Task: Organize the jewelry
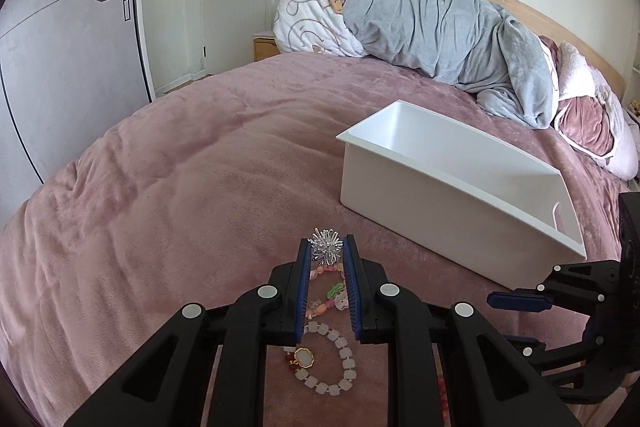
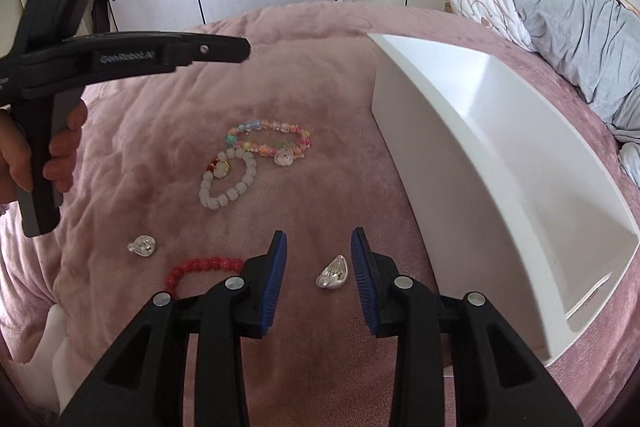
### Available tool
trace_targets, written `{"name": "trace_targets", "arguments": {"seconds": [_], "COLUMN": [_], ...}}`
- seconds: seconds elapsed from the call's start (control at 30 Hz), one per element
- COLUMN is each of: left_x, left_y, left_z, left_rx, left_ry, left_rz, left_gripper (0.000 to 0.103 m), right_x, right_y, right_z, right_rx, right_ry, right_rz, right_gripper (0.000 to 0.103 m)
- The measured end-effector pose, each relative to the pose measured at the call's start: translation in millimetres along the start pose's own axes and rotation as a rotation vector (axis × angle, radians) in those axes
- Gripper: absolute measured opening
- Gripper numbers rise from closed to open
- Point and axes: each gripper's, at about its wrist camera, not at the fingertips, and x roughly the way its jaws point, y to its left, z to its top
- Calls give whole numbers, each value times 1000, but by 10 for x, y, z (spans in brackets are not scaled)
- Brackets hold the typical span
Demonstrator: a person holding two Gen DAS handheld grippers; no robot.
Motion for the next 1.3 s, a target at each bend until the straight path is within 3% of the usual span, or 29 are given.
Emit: {"name": "trace_targets", "arguments": {"seconds": [0.3,0.43,0.5,0.57,0.6,0.77,1.0,1.3], "left_x": [19,48,78,106,119,154,151,40], "left_y": [276,366,409,459,486,491,395,-92], "left_z": [-244,-320,-354,-374,-383,-402,-324,80], "left_rx": [-2,1,-5,-20,-27,-14,1,60], "left_ry": [14,23,27,29,29,26,8,-60], "left_rz": [-15,-22,-20,-23,-25,-39,-32,-61], "left_gripper": [21,21,22,22,22,22,22,22], "right_x": [413,511,534,522,515,419,1,-644], "right_y": [24,-8,-40,-104,-124,-71,-24,-263], "right_z": [-91,-119,-122,-111,-103,-9,208,396], "right_rx": [2,27,49,100,114,106,85,111], "right_ry": [122,144,144,137,131,86,-58,-232], "right_rz": [-62,-47,-14,43,51,59,81,45], "right_gripper": [39,42,36,19,19,19,19,19]}}
